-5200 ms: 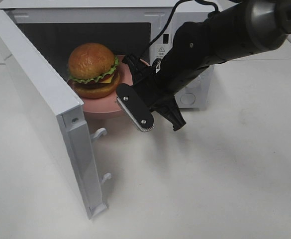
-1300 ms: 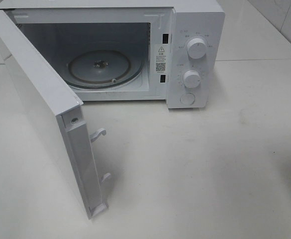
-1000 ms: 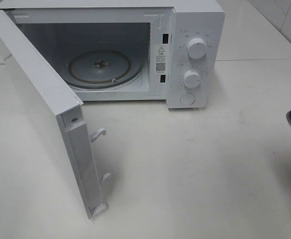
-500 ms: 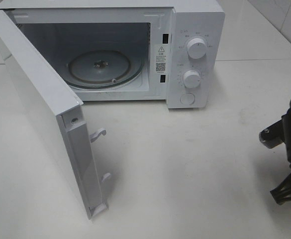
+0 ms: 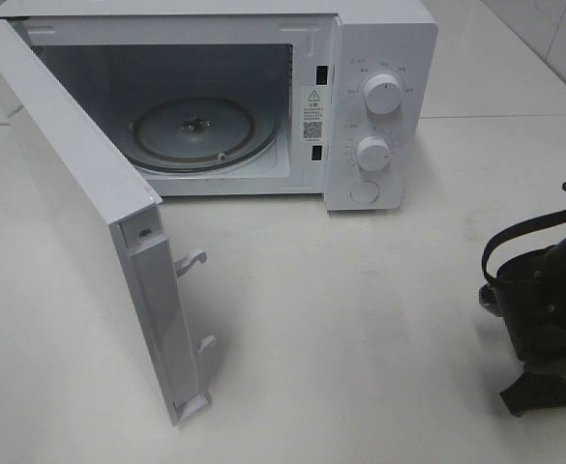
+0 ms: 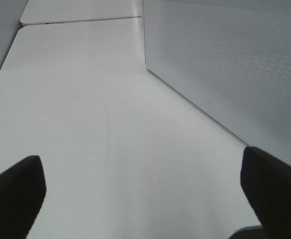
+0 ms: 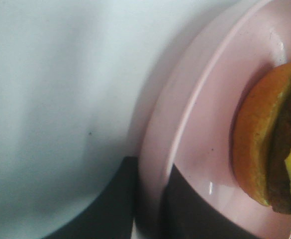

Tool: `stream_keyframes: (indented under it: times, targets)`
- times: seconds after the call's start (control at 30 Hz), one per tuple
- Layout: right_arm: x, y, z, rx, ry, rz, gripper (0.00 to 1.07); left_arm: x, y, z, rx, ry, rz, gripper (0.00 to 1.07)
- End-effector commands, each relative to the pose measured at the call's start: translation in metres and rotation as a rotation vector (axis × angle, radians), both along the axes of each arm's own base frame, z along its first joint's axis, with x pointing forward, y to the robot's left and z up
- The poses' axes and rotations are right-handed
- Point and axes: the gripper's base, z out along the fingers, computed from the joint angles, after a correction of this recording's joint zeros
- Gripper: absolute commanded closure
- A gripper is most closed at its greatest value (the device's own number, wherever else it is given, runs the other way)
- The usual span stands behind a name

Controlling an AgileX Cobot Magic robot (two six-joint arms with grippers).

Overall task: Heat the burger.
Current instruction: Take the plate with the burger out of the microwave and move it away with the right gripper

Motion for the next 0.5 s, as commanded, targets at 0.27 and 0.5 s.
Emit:
stream_keyframes:
  times: [0.27, 0.5]
  targets:
    - [0.001, -0.004, -0.001, -0.042, 0.003, 0.006, 0.69, 0.000, 0.000, 0.001, -0.002, -0.017, 0.000, 0.07]
    - [-0.002, 0.012, 0.025, 0.034, -0.034, 0.074, 0.48, 0.000, 0.000, 0.001, -0.002, -0.017, 0.000, 0.07]
